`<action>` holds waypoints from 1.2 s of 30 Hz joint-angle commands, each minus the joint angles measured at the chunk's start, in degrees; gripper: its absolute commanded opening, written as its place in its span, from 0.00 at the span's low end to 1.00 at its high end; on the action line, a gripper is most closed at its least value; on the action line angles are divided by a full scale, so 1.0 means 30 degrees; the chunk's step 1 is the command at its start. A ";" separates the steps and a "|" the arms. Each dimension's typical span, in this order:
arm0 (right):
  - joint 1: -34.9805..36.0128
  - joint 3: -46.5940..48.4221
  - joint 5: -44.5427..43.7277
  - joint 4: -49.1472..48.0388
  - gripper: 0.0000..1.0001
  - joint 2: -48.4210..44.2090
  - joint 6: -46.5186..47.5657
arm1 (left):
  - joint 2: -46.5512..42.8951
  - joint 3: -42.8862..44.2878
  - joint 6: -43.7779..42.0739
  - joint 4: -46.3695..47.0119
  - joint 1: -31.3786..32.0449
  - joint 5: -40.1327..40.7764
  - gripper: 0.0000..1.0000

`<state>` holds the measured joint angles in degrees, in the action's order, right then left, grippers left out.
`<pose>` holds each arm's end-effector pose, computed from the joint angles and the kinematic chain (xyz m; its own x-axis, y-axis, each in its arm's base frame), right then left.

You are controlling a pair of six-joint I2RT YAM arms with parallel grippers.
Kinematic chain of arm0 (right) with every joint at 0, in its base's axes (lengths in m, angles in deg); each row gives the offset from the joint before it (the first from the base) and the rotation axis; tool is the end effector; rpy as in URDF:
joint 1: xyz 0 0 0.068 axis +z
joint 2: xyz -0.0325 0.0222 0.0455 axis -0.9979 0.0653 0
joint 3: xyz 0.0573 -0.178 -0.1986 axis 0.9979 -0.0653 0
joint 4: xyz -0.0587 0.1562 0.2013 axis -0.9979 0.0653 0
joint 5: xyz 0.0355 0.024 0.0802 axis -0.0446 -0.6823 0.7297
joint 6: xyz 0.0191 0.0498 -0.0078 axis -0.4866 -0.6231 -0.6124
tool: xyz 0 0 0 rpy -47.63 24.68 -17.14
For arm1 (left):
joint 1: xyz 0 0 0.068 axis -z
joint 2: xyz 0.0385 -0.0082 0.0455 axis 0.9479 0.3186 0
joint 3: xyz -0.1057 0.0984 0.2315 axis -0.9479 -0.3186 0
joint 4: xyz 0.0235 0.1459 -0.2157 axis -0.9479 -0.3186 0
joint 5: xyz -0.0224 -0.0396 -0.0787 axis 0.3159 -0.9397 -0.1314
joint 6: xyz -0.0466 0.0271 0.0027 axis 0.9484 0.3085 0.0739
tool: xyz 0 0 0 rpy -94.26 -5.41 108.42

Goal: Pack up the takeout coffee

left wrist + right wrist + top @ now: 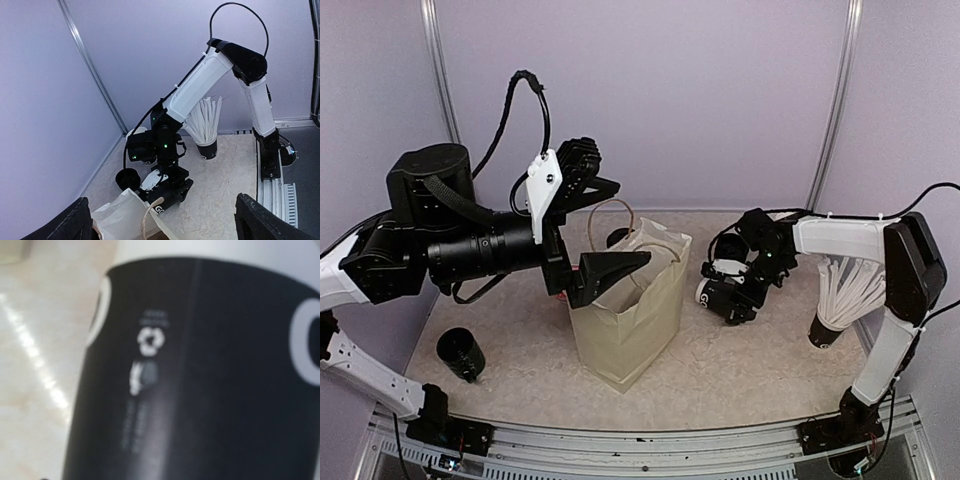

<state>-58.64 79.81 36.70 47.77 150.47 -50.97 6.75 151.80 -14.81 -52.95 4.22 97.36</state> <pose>0.2996 0.1639 0.1898 -0.4974 -0.8117 -0.3061 -0.8564 0.5158 0.0238 0.0715 -0.2505 0.4498 0.2396 0.2156 -0.9466 0.8668 0.3916 0.3086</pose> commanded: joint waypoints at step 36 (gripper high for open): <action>0.0192 -0.1871 1.1336 0.8246 0.84 -0.8100 0.6406 | 1.3922 0.4658 -1.0565 -0.0809 0.0972 0.5180 0.98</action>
<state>-58.64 72.93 68.20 70.52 125.66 -33.18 47.14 164.23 -43.62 -58.31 7.28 109.80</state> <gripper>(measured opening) 0.877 0.988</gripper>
